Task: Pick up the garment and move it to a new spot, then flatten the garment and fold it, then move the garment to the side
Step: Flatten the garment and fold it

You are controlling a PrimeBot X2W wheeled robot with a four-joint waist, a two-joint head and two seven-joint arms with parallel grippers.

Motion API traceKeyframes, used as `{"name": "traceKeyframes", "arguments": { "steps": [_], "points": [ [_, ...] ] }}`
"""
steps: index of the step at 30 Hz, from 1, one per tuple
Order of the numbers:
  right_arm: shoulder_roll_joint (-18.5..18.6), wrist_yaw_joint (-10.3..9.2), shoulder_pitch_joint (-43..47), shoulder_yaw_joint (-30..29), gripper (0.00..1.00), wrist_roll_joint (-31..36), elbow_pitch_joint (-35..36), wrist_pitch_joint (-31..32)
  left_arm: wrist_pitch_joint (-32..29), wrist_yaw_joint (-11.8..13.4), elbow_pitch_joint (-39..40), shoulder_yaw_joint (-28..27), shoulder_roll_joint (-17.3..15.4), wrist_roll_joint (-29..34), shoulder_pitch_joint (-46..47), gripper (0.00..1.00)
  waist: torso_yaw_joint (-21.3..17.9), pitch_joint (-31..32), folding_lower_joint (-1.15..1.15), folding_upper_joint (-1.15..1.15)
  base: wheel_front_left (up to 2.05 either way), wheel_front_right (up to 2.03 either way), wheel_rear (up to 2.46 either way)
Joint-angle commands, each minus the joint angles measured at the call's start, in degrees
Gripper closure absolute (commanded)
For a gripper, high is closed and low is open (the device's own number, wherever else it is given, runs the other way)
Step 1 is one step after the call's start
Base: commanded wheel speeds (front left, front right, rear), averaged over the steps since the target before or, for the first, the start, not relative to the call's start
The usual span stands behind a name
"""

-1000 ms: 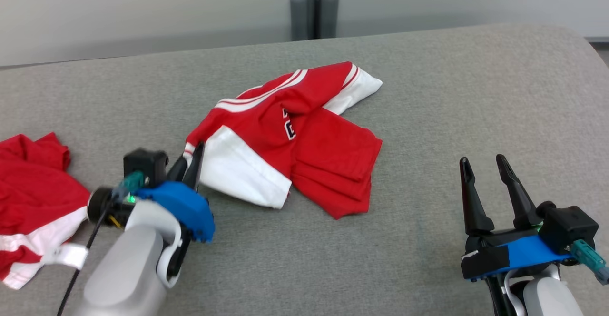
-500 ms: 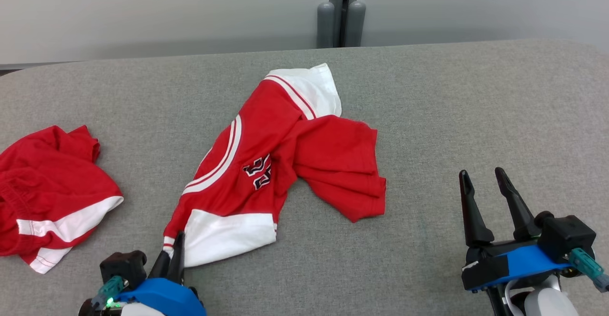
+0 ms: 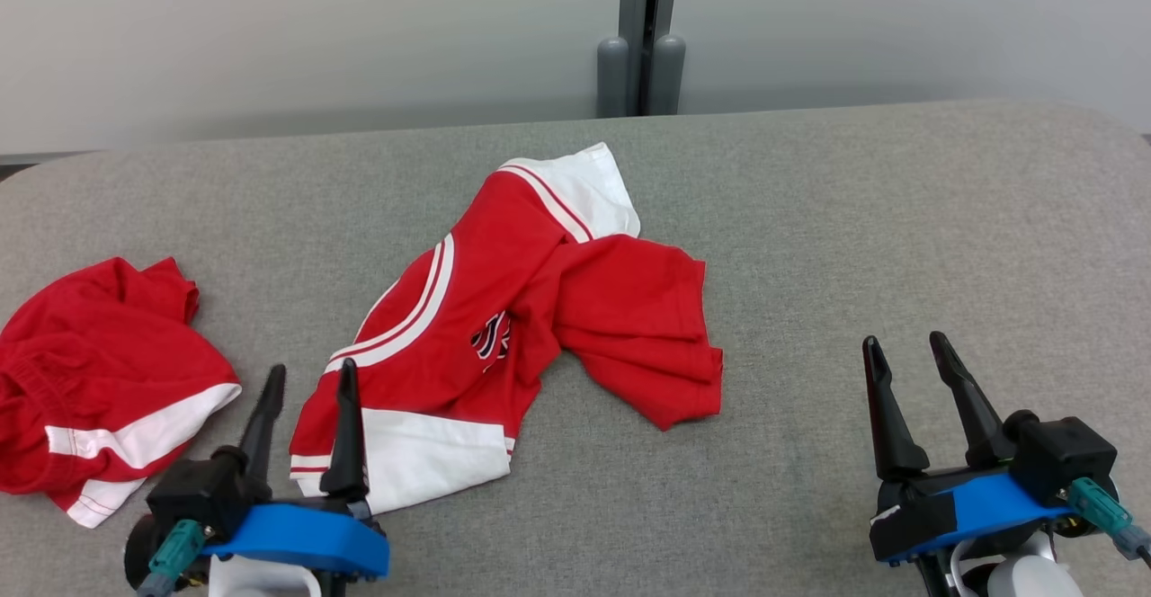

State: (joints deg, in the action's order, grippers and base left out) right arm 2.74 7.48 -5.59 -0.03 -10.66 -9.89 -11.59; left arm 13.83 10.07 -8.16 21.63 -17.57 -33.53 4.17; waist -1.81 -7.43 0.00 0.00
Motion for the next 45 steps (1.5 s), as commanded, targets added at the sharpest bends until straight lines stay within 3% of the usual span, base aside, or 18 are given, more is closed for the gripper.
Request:
{"name": "traceKeyframes", "arguments": {
  "steps": [1,15,28,38,45],
  "points": [
    [0.3,0.03,0.9,-0.1,0.0,-0.1,-0.1,0.0,0.7,0.2,0.7,-0.7,-0.3,1.3,1.1,0.0,-0.3,0.7,0.0,0.0,0.0,0.0,0.0],
    [0.3,0.03,3.6,-1.0,0.0,0.5,0.4,0.9,1.4,1.4,2.1,-6.2,-0.7,6.9,-1.7,0.0,-1.0,4.4,0.0,0.0,0.0,0.0,0.0],
    [0.3,0.03,5.8,-1.8,0.0,0.8,1.6,1.9,1.4,-1.5,1.2,-12.5,0.5,9.7,-5.3,0.0,-0.5,5.1,0.0,0.0,0.0,0.0,0.0],
    [0.3,0.03,5.1,-1.7,0.0,1.1,1.7,2.7,1.4,-3.3,-0.2,-13.6,2.5,12.2,-5.3,0.0,0.8,5.2,0.0,0.0,0.0,0.0,0.0],
    [0.3,0.03,0.2,1.5,0.0,3.0,0.7,3.9,1.4,-4.5,-0.7,-13.9,3.8,13.5,-3.6,0.0,2.4,4.1,0.0,0.0,0.0,0.0,0.0]
  ]
}}
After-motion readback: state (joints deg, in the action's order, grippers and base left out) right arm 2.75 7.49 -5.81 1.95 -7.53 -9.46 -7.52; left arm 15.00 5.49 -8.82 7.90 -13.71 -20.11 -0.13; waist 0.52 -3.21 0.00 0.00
